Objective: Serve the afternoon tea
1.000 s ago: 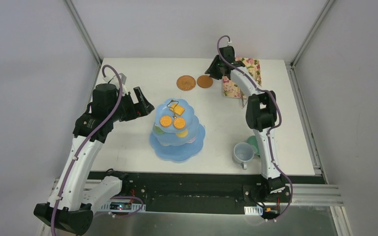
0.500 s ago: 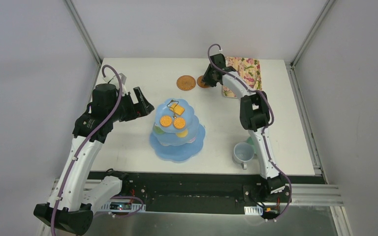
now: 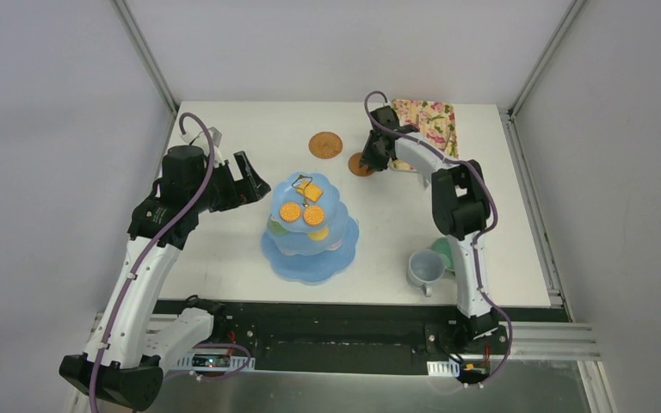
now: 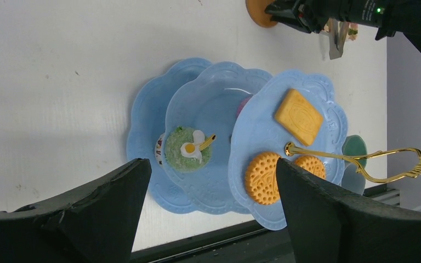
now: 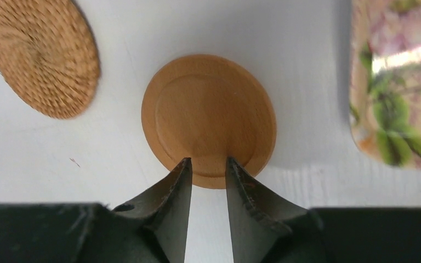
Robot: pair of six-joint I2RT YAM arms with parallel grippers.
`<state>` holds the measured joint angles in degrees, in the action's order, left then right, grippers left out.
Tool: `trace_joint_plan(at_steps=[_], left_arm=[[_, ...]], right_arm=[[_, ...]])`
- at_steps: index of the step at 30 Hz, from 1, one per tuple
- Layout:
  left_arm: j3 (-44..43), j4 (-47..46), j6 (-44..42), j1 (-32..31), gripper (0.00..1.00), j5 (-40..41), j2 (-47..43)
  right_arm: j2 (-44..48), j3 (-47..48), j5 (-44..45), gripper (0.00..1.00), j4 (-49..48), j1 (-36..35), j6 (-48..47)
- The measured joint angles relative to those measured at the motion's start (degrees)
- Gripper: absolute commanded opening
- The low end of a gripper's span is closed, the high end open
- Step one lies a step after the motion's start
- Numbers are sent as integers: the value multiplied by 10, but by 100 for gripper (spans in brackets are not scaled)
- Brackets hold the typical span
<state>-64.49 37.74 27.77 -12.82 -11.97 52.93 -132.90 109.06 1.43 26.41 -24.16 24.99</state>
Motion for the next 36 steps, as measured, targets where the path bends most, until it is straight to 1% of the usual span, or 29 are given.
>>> trace_joint_plan(at_steps=[8,11,14,17,20,26,30,34,36], left_arm=[[0,-14,0,0,88,-1,0],[0,-18,1,0,88,-6,0],[0,-21,2,0,88,-10,0],[0,-24,2,0,88,-10,0],[0,-26,2,0,88,-10,0],[0,-28,1,0,88,-10,0],[0,-29,1,0,89,-10,0],[4,-33,1,0,89,-9,-1],[9,-34,1,0,89,-9,-1]], right_arm=[[103,-148,-3,33,20,-6,-2],[136,-196,-6,34,28,-8,-1],[157,-224,-7,37,34,-11,-1],[163,-230,-14,41,42,-14,-6],[165,-224,-19,49,56,-17,-19],[193,-173,-33,62,97,-19,-49],[275,-161,-32,70,127,-20,-66],[388,-167,-9,77,167,-20,-78],[453,-188,5,79,188,-20,-80]])
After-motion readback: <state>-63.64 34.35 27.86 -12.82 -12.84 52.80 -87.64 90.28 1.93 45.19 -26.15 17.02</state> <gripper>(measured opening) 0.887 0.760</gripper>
